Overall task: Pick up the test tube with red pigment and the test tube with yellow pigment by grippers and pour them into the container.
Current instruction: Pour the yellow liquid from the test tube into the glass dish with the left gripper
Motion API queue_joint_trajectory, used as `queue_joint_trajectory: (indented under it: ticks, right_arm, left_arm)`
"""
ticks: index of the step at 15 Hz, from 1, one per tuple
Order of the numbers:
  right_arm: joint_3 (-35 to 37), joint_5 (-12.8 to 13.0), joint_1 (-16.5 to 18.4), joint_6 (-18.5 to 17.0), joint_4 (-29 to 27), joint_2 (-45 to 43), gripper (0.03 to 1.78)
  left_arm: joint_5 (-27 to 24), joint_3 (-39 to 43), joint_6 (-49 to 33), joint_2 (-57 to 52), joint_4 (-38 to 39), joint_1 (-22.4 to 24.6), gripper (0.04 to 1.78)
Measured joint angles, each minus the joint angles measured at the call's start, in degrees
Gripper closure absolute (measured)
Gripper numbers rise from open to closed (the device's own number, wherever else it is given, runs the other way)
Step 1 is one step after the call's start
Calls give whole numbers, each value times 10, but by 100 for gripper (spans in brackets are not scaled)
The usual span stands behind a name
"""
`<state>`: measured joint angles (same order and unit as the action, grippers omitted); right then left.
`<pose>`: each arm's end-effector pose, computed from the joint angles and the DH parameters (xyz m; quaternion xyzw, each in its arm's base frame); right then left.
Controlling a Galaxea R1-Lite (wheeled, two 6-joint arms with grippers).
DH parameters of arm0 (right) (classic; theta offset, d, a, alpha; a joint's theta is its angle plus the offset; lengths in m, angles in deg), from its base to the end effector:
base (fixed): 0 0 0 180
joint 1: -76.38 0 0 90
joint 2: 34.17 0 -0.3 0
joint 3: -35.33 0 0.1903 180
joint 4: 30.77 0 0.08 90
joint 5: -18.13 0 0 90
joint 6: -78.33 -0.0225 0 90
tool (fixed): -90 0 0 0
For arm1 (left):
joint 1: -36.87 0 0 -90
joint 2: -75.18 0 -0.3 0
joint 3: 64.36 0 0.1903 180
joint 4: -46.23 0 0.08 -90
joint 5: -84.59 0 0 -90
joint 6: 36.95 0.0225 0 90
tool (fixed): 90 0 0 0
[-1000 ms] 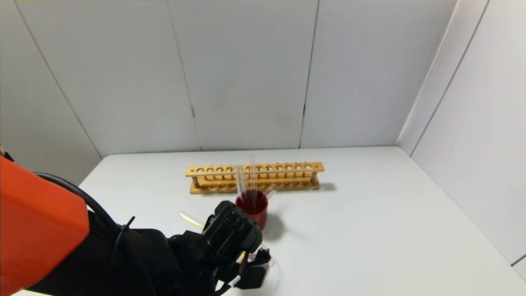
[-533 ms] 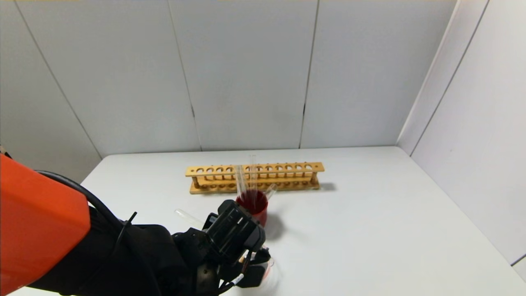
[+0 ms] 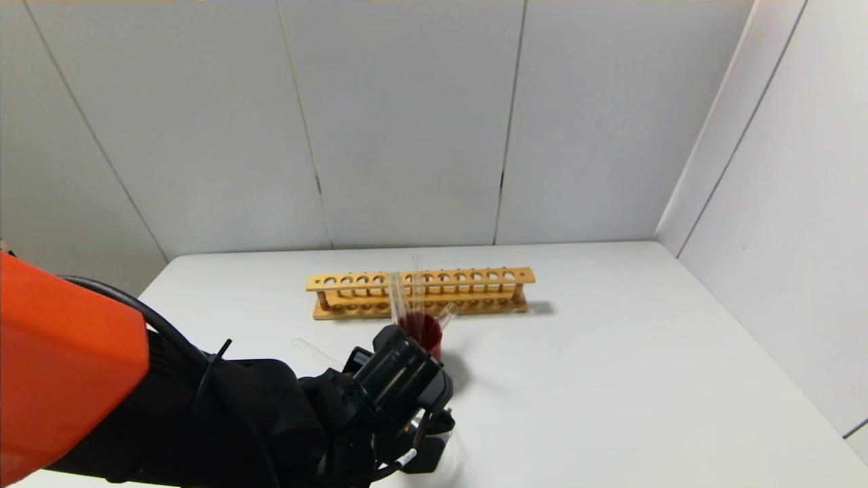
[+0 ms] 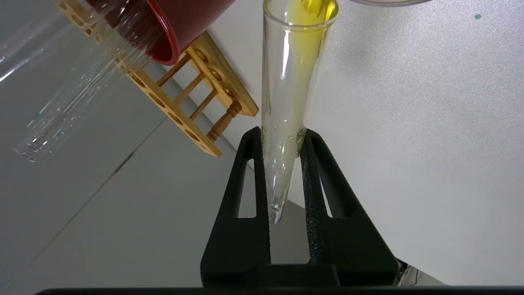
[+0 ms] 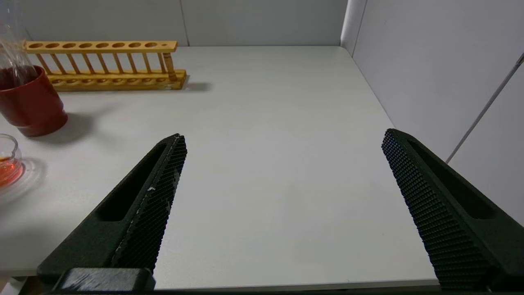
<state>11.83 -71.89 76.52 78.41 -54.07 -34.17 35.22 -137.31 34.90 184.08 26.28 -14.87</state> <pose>-0.0230 0.0001 0.0762 -0.0007 -0.0017 -0.0010 1.0000 0.2008 -0.2309 0.0917 0.7897 0.2126 -0.2596 0.5135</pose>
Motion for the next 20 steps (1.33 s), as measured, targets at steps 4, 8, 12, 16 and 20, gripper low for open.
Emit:
queue_joint_trajectory:
  ticks: [4,8,12,16,20]
  right_arm:
    - [0,0,0,0,0,0,7]
    - [0,0,0,0,0,0,7]
    - [0,0,0,0,0,0,7]
    - [0,0,0,0,0,0,7]
    - [0,0,0,0,0,0,7]
  left_arm:
    - [9,-14,1,3,-27,-4,152]
    - [12,-28,1,6,-55,-7,152]
    - [25,-48,2,11,-86,-15,152]
    - [35,-63,2,11,-115,-21,152]
    - [48,-86,1,12,-165,-29,152]
